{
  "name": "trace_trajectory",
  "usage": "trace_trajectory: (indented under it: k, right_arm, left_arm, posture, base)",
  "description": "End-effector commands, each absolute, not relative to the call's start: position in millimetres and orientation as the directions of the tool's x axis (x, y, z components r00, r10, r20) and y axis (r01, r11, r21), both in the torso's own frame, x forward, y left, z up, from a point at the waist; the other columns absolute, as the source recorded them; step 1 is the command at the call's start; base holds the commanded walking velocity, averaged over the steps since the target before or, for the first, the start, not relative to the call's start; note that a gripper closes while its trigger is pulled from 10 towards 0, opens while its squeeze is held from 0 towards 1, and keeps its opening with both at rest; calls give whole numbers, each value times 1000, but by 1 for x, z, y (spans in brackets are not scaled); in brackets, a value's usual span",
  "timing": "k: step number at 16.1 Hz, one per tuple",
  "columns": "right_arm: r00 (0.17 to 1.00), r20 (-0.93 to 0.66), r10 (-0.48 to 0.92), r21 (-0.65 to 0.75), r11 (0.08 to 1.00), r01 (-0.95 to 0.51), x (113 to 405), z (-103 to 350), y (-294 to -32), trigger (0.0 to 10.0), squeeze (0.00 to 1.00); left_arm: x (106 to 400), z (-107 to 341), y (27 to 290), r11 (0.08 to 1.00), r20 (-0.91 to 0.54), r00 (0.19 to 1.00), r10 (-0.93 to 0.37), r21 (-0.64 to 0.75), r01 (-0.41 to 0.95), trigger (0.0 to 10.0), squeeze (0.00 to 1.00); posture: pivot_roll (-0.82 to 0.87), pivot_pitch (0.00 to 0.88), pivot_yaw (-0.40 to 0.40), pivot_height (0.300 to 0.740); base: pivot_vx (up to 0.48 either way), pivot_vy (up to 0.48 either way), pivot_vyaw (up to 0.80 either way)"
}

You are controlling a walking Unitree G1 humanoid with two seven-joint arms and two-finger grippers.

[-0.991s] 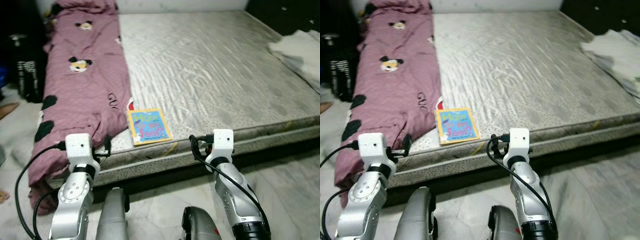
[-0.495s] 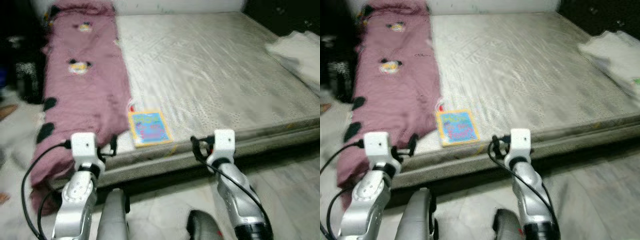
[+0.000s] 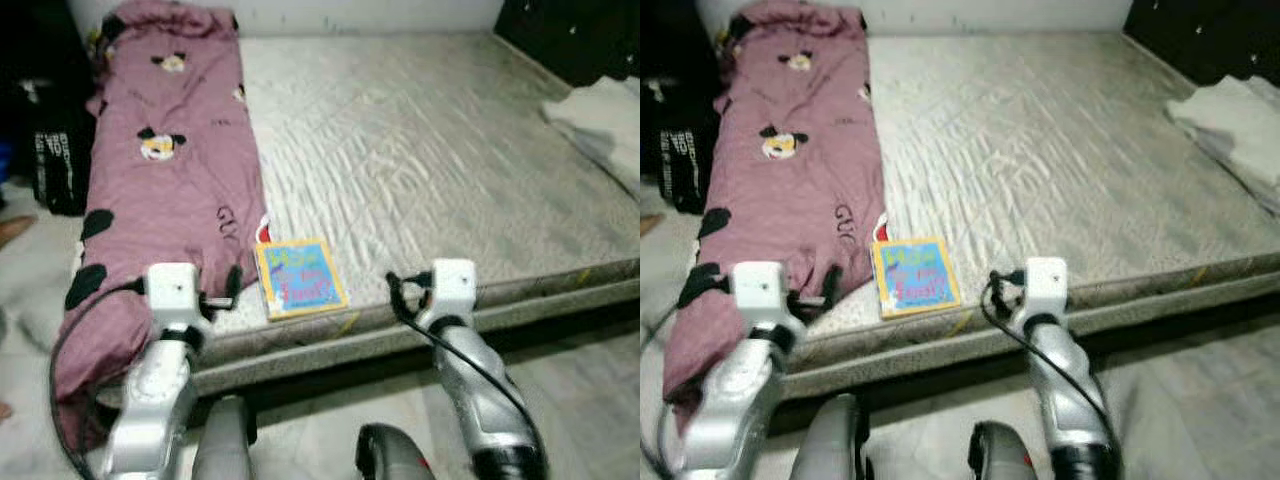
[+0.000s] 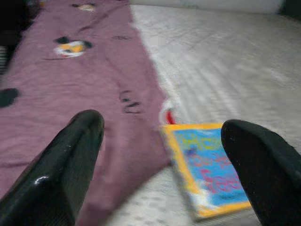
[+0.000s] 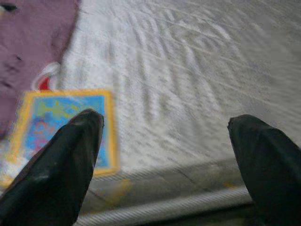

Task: Clean up the room

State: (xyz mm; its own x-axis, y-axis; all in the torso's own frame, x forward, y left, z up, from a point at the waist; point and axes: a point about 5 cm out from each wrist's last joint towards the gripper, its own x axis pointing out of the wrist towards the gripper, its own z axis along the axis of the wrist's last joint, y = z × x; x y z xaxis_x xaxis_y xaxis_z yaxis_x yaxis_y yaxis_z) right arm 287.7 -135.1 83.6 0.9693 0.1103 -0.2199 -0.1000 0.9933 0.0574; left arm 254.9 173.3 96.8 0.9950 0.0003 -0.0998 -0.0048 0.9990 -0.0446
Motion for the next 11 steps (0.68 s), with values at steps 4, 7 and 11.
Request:
trace_trajectory:
  k: [4, 7, 11]
  right_arm:
    - [969, -229, 94, 45, 995, -86, 286, 82, -141, 10000, 0]
    - [969, -228, 91, 42, 996, -83, 287, 81, -141, 10000, 0]
    - [971, -220, 92, 47, 995, -84, 288, 82, -143, 10000, 0]
  left_arm:
    - [256, 95, 168, 998, -117, 993, -28, -64, 20, 10000, 0]
    - [258, 92, 169, 997, -134, 991, -17, -73, 7, 10000, 0]
    - [265, 91, 169, 991, -146, 989, 9, -129, -28, 10000, 0]
  posture:
    - [12, 94, -36, 624]
    - [8, 86, -32, 624]
    - [-2, 75, -37, 599]
  base:
    - [129, 0, 0]
    - [0, 0, 0]
    - [0, 0, 0]
